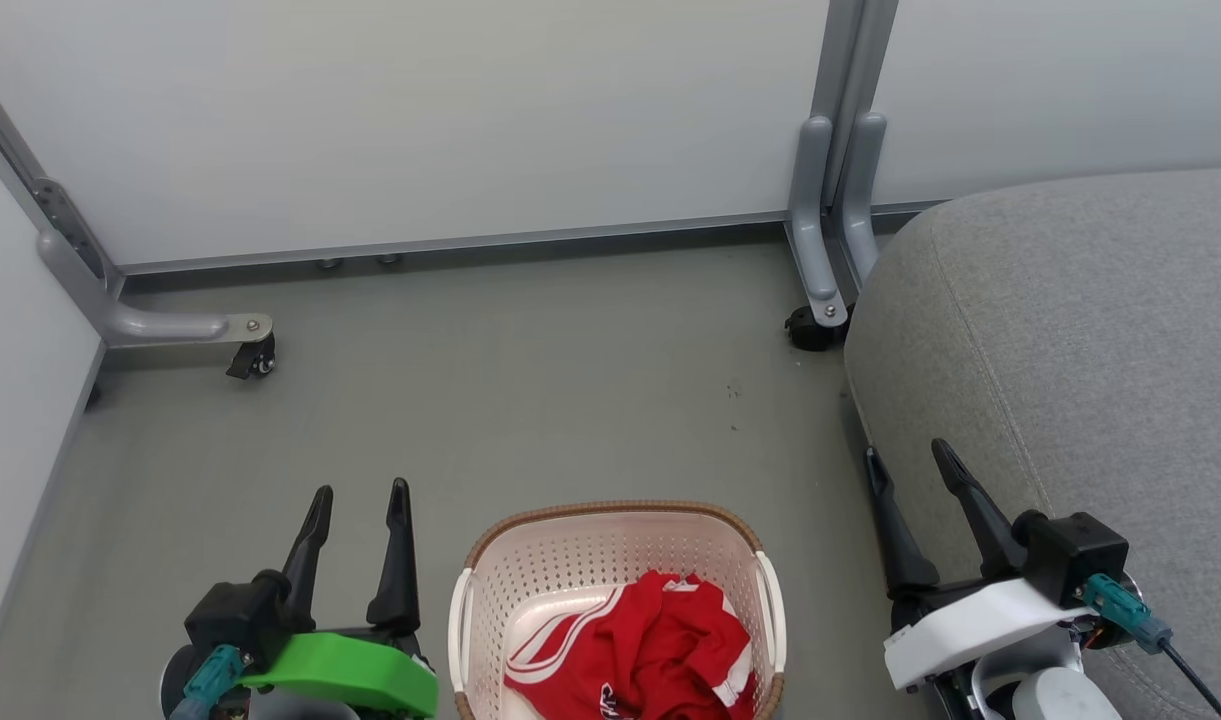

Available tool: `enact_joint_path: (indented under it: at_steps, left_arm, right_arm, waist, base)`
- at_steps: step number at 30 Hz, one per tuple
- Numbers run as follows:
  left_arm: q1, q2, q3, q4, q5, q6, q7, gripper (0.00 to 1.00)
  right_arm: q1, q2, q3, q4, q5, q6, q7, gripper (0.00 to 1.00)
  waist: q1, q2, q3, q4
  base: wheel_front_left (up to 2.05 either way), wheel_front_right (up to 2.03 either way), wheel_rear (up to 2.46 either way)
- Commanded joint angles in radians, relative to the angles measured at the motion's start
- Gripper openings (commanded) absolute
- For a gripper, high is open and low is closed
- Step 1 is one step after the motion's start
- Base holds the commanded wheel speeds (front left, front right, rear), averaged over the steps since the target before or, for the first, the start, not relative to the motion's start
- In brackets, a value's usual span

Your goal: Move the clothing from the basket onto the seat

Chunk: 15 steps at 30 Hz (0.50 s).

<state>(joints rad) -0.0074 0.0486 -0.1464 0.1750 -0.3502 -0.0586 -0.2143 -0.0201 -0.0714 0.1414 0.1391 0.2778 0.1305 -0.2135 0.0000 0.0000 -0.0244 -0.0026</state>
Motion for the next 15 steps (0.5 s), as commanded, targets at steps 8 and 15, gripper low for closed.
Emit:
enact_joint_path:
  at_steps: [8, 15]
  left_arm:
    - [0.017, 0.003, 0.003, 0.0, 0.028, 0.009, -0.023, 1.0]
    - [0.02, 0.003, -0.001, -0.003, 0.061, 0.015, -0.035, 1.0]
  right_arm:
    - [0.019, -0.006, 0.009, 0.002, -0.074, 0.0, -0.023, 1.0]
    - [0.028, -0.012, 0.018, 0.003, -0.121, 0.0, -0.036, 1.0]
  waist:
    - [0.0, 0.0, -0.008, 0.001]
    - [0.0, 0.0, -0.012, 0.002]
  base:
    - [0.0, 0.0, 0.0]
    - [0.0, 0.0, 0.0]
